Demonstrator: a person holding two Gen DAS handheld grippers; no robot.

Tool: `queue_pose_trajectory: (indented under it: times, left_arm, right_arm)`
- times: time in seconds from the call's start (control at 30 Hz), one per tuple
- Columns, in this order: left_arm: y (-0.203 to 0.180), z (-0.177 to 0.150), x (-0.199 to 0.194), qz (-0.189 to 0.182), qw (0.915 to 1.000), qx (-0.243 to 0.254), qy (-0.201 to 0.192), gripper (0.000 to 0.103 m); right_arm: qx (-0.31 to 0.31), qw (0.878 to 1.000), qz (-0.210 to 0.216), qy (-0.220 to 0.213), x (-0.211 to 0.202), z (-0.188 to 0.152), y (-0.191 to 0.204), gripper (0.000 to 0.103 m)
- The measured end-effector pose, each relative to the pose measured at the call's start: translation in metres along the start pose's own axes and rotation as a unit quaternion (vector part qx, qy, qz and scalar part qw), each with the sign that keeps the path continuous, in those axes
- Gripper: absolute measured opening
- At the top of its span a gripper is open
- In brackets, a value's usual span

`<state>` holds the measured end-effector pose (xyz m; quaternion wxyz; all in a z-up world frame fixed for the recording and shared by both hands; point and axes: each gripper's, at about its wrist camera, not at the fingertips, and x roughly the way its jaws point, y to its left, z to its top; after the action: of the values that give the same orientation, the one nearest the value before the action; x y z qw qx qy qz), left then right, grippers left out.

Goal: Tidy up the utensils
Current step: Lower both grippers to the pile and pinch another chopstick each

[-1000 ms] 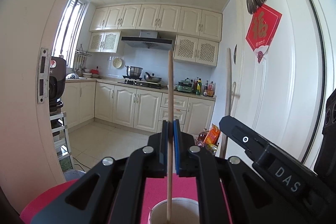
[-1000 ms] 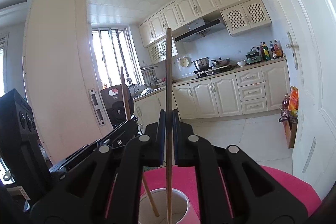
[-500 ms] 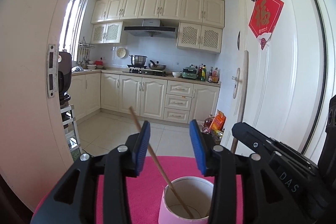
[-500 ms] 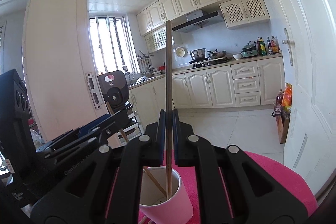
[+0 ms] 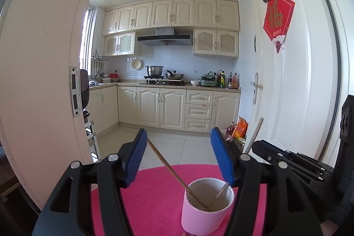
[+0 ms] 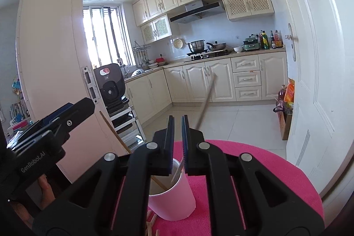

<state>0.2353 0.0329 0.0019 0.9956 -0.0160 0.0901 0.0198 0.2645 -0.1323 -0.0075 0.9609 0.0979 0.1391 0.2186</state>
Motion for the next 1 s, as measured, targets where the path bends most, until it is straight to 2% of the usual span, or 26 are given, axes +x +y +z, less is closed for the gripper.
queue_pose_trajectory:
  times: [0.07, 0.13, 0.23, 0.3, 0.4, 0.5, 0.57, 0.63, 0.7, 0.77, 0.87, 0.9, 0.93, 0.97, 1.0]
  left_arm:
    - [0.0, 0.002, -0.007, 0.001, 1.0, 0.0, 0.004, 0.062]
    - [0.001, 0.004, -0.015, -0.001, 0.9999, 0.0, 0.011, 0.063]
    - [0.006, 0.005, -0.024, -0.005, 0.9994, -0.008, 0.033, 0.064]
    - [0.01, 0.003, -0.026, -0.015, 0.9977, -0.017, 0.064, 0.065]
    - [0.019, -0.008, -0.023, -0.026, 0.9897, -0.028, 0.138, 0.065]
    - [0.029, -0.028, -0.016, -0.03, 0.9743, -0.042, 0.219, 0.065]
    - [0.034, -0.045, -0.011, -0.026, 0.9594, -0.043, 0.277, 0.065]
    - [0.037, -0.064, -0.004, -0.023, 0.9401, -0.037, 0.338, 0.065]
    - [0.041, -0.083, -0.003, -0.019, 0.9255, -0.036, 0.377, 0.065]
    - [0.045, -0.098, -0.003, -0.012, 0.9135, -0.032, 0.405, 0.065]
    - [0.047, -0.116, -0.004, -0.014, 0.8979, -0.033, 0.439, 0.064]
    - [0.046, -0.122, -0.003, -0.016, 0.8927, -0.03, 0.449, 0.056]
    - [0.045, -0.127, -0.003, -0.018, 0.8877, -0.029, 0.459, 0.05]
    - [0.043, -0.132, -0.002, -0.019, 0.8813, -0.029, 0.471, 0.041]
    - [0.041, -0.136, -0.001, -0.019, 0.8767, -0.029, 0.48, 0.039]
  right_arm:
    - [-0.001, 1.0, -0.005, -0.004, -0.009, 0.0, 0.001, 0.021]
    - [0.0, 1.0, -0.006, -0.009, -0.018, 0.001, 0.002, 0.046]
    - [-0.005, 1.0, -0.01, -0.011, -0.033, 0.004, 0.005, 0.049]
    - [-0.01, 1.0, -0.014, -0.003, -0.04, 0.005, 0.006, 0.049]
    - [-0.018, 0.999, -0.019, 0.026, -0.048, 0.001, 0.007, 0.05]
    - [-0.031, 0.997, -0.022, 0.073, -0.049, -0.01, 0.008, 0.05]
    - [-0.041, 0.992, -0.022, 0.121, -0.045, -0.021, 0.009, 0.05]
    - [-0.054, 0.982, -0.02, 0.182, -0.036, -0.035, 0.012, 0.05]
    - [-0.067, 0.968, -0.025, 0.24, -0.027, -0.05, 0.014, 0.05]
    - [-0.068, 0.953, -0.02, 0.296, -0.019, -0.067, 0.013, 0.05]
    - [-0.063, 0.932, -0.012, 0.356, -0.01, -0.089, 0.012, 0.049]
    - [-0.061, 0.929, -0.008, 0.366, -0.009, -0.093, 0.012, 0.046]
    - [-0.06, 0.924, -0.004, 0.378, -0.008, -0.097, 0.012, 0.035]
    - [-0.057, 0.919, 0.002, 0.39, -0.007, -0.102, 0.014, 0.032]
    - [-0.053, 0.914, 0.011, 0.402, -0.005, -0.106, 0.015, 0.032]
